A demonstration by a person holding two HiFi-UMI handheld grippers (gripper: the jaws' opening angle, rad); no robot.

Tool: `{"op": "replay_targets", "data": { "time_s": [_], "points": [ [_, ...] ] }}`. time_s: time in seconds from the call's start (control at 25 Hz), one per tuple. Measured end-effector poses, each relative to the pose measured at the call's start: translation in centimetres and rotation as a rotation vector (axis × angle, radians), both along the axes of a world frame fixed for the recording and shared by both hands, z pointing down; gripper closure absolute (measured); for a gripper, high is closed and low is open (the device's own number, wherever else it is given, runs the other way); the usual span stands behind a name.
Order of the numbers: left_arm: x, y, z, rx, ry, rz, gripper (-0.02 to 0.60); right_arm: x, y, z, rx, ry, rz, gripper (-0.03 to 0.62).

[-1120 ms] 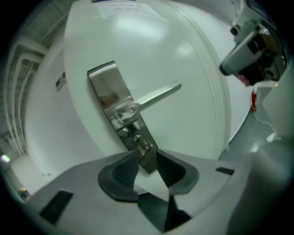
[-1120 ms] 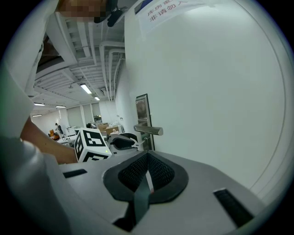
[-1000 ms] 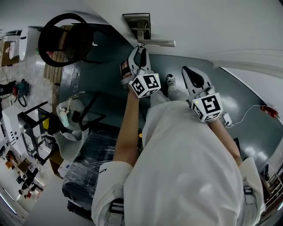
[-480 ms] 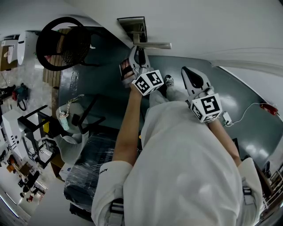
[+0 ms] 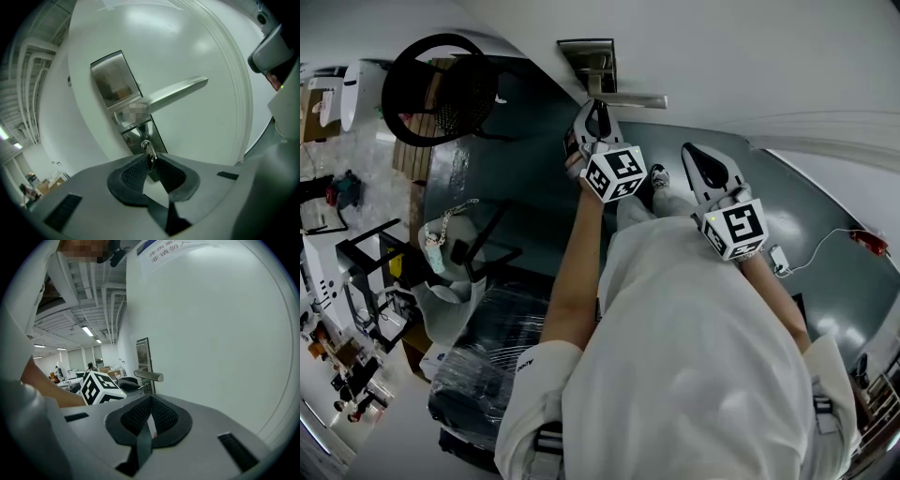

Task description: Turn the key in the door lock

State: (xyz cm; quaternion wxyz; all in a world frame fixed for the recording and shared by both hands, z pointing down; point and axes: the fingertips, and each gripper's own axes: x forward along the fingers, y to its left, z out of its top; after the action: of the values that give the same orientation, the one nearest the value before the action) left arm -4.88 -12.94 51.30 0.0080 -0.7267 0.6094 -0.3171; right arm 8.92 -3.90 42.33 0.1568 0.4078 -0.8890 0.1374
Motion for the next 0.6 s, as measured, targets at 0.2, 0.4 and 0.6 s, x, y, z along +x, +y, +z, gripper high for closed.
{"op": "replay_targets", "data": {
  "time_s": [0.2, 0.4, 0.6],
  "points": [
    [-0.15, -0.14, -0.03, 0.002, 0.141, -0.05, 0.528, -0.13, -0.01, 0.29, -0.007, 0.0, -0.014, 0.598],
    [-0.32, -0.21, -0.27, -0.014, 0.327, -0.092, 0.528, -0.24, 0.06, 0.37, -0.01, 0.001, -0.028, 0.598],
    [-0.83, -0.06, -0.74, -0.046, 0.498, -0.13, 0.528, -0.16, -0.06, 0.35, -0.014, -0.004, -0.029, 0.598]
  ]
}}
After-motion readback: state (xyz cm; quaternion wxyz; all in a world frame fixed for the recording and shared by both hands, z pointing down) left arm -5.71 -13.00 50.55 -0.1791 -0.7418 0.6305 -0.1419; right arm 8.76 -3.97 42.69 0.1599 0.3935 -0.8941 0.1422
